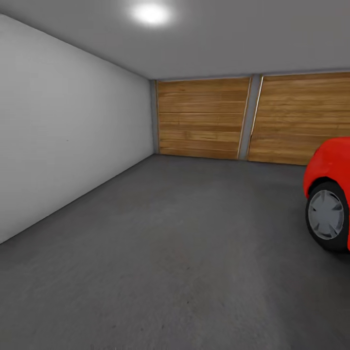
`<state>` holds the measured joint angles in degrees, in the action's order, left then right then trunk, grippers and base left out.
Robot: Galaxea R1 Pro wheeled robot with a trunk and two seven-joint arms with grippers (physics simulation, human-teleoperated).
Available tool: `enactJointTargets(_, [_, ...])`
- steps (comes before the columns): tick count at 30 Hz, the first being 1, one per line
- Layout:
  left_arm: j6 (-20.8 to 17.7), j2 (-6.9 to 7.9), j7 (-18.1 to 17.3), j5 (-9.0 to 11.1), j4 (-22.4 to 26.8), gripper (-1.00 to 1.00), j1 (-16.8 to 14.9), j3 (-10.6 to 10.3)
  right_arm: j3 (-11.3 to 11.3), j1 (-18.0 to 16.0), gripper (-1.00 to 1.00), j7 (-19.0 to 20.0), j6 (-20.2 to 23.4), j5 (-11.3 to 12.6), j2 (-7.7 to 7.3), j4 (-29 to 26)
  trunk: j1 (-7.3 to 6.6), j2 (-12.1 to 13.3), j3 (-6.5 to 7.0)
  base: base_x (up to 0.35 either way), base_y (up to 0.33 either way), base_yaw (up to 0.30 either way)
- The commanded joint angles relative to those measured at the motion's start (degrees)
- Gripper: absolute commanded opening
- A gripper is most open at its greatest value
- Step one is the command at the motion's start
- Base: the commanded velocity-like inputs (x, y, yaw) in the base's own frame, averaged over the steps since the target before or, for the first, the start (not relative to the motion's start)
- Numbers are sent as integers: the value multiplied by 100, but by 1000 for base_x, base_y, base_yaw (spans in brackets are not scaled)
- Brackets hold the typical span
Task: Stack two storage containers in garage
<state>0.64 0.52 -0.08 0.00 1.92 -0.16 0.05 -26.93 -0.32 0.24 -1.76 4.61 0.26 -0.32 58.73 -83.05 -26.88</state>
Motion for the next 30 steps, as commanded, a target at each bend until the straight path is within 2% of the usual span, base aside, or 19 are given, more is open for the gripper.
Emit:
enactJointTargets(1, [7,0,-1,0,2,100,-2,1,-41,-3,100,2,-18,49,1,6,0,-3,-5,0,0,276])
enactJointTargets(30, [7,0,-1,0,2,100,-2,3,-41,-3,100,-25,-21,49,1,6,0,-3,-5,0,0,276])
